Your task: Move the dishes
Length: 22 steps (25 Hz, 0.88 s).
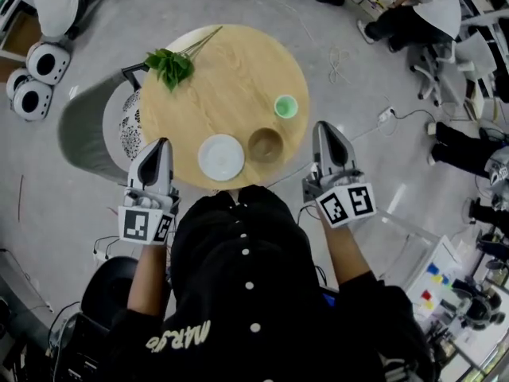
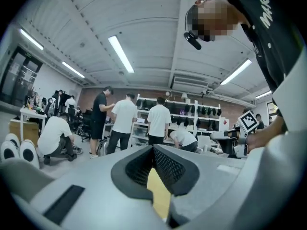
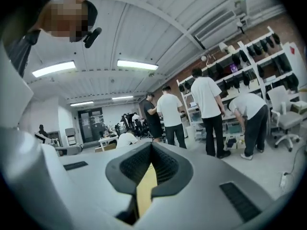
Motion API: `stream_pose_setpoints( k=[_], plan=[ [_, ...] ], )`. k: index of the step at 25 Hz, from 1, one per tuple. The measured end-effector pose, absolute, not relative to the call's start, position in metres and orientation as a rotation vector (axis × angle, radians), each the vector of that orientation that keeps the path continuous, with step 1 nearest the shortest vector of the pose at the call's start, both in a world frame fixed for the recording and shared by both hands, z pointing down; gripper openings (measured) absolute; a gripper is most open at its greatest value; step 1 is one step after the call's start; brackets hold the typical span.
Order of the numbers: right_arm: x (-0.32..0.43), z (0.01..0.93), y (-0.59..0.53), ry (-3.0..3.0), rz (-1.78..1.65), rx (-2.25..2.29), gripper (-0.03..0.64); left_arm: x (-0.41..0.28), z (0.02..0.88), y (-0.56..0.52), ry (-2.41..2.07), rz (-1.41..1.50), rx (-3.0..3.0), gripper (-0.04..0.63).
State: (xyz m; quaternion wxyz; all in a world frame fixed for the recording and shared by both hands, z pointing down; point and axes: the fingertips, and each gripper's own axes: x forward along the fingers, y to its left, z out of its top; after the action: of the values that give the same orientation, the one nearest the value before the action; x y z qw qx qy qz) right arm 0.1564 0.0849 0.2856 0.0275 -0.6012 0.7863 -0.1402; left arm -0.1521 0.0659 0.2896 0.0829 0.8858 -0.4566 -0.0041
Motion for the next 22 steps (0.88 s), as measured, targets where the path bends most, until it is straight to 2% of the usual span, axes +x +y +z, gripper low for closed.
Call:
stream_pose_setpoints(
  k=[7,22],
  plan=[
    [0.157,0.211,0.082,2.442,-0.117,-1.864,-0.002,-0.166,0.219,0.074,-1.511,-0.085,2.717,0.003],
    [0.166,0.137,0.091,2.352,0.049,-1.842,-0.002,-0.202,0.152,0.078,-1.692,-0.142,2.721,0.003]
  ],
)
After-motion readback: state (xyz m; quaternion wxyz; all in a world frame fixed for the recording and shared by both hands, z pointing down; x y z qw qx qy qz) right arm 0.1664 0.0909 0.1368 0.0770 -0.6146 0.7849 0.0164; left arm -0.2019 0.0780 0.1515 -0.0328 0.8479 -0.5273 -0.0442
